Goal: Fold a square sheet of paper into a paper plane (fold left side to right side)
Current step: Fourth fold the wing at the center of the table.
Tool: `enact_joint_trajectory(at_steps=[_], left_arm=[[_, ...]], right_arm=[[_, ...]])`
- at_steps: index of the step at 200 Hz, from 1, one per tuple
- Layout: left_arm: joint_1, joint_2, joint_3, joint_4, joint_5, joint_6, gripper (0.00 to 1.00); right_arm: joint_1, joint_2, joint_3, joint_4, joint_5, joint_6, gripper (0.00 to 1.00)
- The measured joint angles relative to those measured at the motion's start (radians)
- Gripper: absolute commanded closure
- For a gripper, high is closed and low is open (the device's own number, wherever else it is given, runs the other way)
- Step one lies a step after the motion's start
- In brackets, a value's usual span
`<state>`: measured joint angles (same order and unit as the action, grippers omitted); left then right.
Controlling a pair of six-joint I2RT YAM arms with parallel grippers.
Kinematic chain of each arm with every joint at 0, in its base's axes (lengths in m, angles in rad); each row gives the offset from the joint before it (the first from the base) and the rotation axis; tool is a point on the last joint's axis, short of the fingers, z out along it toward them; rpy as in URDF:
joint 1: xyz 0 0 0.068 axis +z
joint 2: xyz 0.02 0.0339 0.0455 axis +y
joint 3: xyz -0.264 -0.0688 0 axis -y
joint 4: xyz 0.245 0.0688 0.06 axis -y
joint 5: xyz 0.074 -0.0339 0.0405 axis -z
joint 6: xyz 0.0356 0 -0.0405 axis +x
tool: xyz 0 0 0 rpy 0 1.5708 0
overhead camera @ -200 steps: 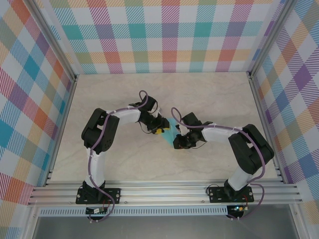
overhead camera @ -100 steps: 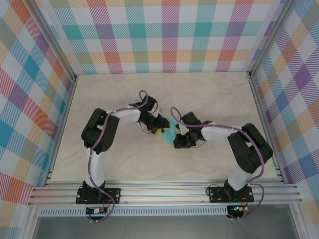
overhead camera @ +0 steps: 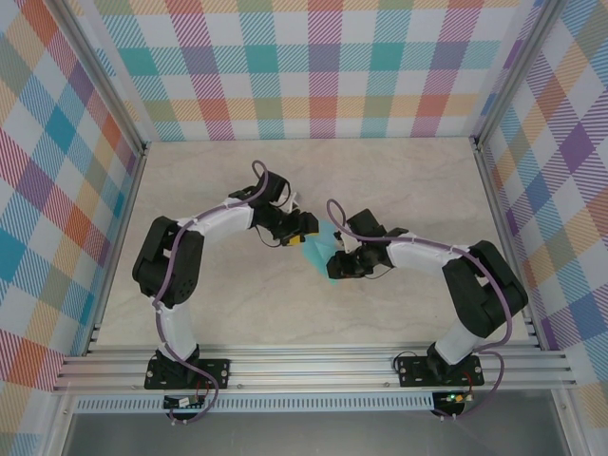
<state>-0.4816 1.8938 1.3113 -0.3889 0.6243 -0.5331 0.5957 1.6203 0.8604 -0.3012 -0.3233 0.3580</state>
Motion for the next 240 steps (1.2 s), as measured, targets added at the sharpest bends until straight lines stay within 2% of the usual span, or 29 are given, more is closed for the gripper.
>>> enact_joint_trajectory(at_steps=[40, 85, 113, 160, 191, 240], left_arm=[[0.0, 0.0, -0.032, 0.005, 0.002, -0.002, 0.5], [0.0, 0.0, -0.051, 0.005, -0.016, -0.002, 0.48], [0.0, 0.003, -0.05, 0.008, -0.012, -0.002, 0.48], [0.0, 0.078, 0.007, 0.025, -0.012, -0.016, 0.59], [0.0, 0.095, 0.025, 0.026, -0.011, -0.029, 0.63], [0.0, 0.095, 0.027, 0.032, 0.007, -0.045, 0.63]], right_arm=[[0.0, 0.008, 0.05, -0.011, 0.022, -0.005, 0.63], [0.0, 0.001, 0.065, -0.014, 0.071, -0.019, 0.57], [0.003, -0.063, 0.043, -0.014, 0.106, -0.039, 0.54], [0.113, -0.108, 0.037, -0.003, 0.223, -0.081, 0.46], [0.159, -0.073, 0.037, 0.025, 0.301, -0.091, 0.44], [0.172, 0.025, 0.037, 0.082, 0.388, -0.113, 0.44]])
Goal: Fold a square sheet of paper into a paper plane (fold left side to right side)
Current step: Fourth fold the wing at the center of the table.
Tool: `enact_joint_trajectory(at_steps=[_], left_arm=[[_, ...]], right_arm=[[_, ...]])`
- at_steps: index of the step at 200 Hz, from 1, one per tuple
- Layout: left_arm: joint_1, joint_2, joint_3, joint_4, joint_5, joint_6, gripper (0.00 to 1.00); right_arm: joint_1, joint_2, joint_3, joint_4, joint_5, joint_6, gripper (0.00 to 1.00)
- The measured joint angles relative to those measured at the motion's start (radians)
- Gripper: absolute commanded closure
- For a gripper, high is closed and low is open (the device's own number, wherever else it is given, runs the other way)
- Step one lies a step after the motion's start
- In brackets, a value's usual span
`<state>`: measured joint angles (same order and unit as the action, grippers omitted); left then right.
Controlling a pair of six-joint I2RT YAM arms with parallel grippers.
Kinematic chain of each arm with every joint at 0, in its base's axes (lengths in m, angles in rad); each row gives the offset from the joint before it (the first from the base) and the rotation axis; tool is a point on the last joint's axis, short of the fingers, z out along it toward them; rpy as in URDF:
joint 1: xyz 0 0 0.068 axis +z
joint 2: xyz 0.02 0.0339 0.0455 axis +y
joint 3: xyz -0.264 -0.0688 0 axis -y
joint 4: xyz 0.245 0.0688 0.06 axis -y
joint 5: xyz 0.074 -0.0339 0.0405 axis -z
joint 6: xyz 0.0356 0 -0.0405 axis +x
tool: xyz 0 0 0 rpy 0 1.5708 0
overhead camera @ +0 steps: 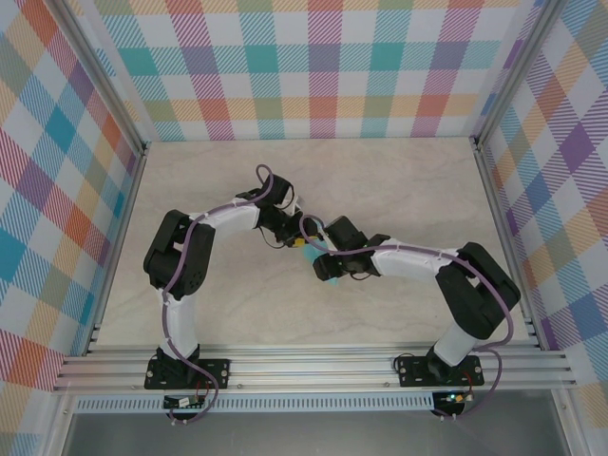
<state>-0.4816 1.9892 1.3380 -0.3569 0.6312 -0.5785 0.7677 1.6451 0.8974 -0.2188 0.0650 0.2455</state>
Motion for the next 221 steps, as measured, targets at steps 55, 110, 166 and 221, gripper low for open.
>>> enact_joint_trajectory(at_steps=[55, 110, 166, 221], left_arm=[[0.0, 0.0, 0.0, 0.024, 0.022, -0.032, 0.63], [0.0, 0.0, 0.0, 0.049, 0.034, -0.048, 0.62], [0.001, 0.0, 0.0, 0.049, 0.033, -0.054, 0.56], [0.036, -0.022, -0.023, 0.042, 0.029, -0.046, 0.45]], right_arm=[[0.013, 0.029, 0.001, 0.041, 0.041, -0.02, 0.45], [0.018, 0.066, 0.002, 0.046, 0.056, -0.024, 0.53], [0.02, 0.069, 0.002, 0.047, 0.059, -0.022, 0.66], [0.02, 0.077, 0.002, 0.064, 0.054, -0.001, 0.8]])
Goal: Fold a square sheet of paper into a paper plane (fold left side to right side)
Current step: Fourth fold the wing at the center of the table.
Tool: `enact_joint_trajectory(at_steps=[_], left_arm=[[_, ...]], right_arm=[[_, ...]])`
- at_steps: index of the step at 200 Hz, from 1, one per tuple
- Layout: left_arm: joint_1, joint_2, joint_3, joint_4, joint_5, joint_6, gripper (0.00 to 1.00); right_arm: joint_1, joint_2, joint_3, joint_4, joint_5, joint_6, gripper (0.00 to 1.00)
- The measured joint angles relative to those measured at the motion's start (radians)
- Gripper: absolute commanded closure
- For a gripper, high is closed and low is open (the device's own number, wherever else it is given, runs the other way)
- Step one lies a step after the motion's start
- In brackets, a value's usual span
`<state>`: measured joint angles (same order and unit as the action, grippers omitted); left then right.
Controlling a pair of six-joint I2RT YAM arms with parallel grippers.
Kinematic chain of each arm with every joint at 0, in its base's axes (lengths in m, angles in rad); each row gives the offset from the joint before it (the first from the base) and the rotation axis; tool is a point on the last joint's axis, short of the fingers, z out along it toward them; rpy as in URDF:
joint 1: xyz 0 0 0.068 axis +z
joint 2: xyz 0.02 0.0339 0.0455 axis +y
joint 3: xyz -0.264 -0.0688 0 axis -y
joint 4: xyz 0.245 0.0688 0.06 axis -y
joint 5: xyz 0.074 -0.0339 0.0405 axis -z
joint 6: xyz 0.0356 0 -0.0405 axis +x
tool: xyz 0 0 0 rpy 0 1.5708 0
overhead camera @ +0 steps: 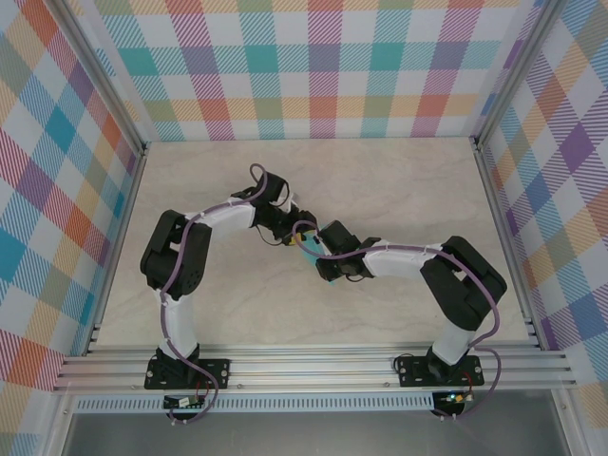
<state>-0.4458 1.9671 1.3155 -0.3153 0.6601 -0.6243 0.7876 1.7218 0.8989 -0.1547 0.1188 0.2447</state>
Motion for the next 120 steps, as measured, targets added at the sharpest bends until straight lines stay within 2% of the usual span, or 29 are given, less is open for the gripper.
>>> enact_joint_trajectory(at_steps=[61, 120], left_arm=[[0.048, -0.076, -0.05, 0.001, -0.011, 0.011, 0.43], [0.042, -0.081, -0.119, 0.009, 0.0, 0.011, 0.57]], right_arm=[[-0.014, -0.004, -0.036, 0.058, -0.038, 0.046, 0.82], [-0.046, -0.025, -0.096, 0.146, -0.099, 0.104, 0.82]])
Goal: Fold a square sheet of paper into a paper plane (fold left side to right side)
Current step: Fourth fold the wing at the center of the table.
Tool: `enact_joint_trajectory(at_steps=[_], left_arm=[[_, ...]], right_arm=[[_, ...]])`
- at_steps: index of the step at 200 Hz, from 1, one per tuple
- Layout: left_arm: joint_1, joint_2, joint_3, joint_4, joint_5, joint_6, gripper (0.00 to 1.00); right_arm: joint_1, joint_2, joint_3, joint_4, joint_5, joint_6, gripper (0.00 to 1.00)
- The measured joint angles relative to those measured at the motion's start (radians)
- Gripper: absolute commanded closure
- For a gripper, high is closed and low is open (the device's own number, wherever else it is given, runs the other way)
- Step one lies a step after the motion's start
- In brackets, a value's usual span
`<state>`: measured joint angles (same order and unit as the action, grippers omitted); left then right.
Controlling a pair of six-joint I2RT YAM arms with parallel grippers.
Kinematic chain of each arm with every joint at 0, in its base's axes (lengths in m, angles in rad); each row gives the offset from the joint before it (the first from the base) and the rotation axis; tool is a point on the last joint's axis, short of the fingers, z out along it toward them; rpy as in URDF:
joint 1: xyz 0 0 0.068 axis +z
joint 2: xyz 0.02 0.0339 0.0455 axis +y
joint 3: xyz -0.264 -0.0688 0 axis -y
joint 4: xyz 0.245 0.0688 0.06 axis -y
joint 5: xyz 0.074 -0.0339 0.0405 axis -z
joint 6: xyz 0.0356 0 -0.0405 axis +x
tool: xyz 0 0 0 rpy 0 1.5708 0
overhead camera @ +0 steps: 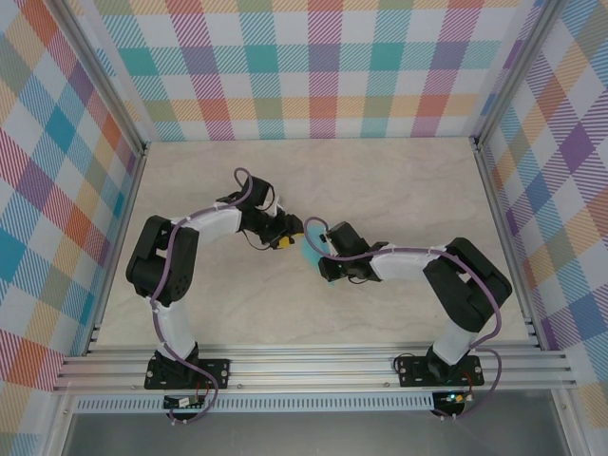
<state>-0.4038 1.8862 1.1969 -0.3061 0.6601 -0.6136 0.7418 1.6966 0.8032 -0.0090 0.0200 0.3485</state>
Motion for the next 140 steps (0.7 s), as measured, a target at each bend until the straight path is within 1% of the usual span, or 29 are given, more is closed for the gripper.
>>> enact_joint_trajectory(at_steps=[28, 68, 140], left_arm=[[-0.026, 0.017, 0.002, 0.03, 0.008, 0.0, 0.57], [-0.073, 0.089, 0.051, 0.044, 0.011, 0.0, 0.57], [-0.092, 0.156, 0.084, 0.047, 0.011, 0.0, 0.58]], right_arm=[[-0.015, -0.005, -0.018, 0.028, -0.026, 0.016, 0.82], [-0.026, -0.005, -0.026, 0.045, -0.048, 0.033, 0.82], [-0.048, -0.008, -0.045, 0.077, -0.09, 0.048, 0.8]])
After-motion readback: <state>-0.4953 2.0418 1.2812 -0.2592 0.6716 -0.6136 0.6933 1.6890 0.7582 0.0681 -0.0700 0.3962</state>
